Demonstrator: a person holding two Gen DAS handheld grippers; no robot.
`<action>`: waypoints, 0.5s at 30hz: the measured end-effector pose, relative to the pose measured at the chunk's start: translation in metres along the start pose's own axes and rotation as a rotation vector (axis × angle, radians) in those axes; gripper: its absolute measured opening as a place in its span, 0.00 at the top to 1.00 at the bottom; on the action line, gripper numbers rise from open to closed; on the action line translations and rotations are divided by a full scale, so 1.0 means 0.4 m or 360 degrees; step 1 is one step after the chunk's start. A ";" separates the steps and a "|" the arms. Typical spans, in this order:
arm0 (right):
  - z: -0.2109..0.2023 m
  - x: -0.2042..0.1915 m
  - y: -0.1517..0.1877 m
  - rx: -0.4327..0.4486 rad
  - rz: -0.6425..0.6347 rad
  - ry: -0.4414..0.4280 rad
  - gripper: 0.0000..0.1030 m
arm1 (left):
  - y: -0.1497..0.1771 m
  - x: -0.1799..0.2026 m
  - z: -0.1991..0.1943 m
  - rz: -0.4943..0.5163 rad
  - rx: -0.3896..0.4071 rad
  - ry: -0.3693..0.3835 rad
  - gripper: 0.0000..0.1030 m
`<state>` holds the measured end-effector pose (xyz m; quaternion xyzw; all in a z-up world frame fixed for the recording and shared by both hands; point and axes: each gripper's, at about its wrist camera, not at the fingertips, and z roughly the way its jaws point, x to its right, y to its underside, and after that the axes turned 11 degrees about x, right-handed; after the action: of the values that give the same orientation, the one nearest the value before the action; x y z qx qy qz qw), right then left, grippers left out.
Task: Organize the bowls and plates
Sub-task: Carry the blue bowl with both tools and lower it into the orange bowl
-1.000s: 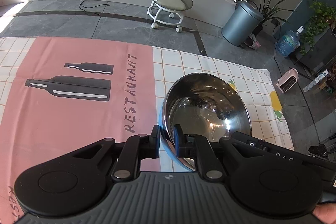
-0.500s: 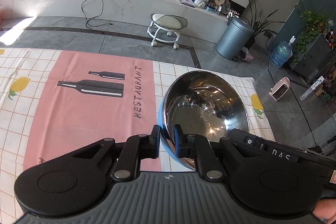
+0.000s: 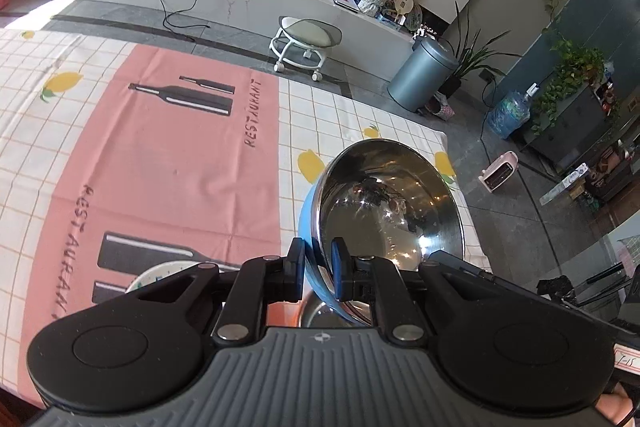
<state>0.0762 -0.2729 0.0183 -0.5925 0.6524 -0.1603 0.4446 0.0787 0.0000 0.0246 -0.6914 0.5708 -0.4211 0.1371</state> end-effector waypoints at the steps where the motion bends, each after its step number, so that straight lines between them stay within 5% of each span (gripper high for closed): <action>1: -0.016 0.007 0.016 0.0007 0.0020 0.0003 0.89 | 0.012 0.002 -0.004 -0.0013 -0.0007 0.0007 0.86; 15: -0.084 0.125 0.159 0.0019 0.0241 0.0144 0.89 | 0.149 -0.004 0.065 -0.0136 -0.0195 -0.0004 0.86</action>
<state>0.0152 -0.3137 -0.0295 -0.5309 0.7137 -0.1567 0.4291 0.0578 -0.0245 -0.0316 -0.7228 0.5652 -0.3900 0.0772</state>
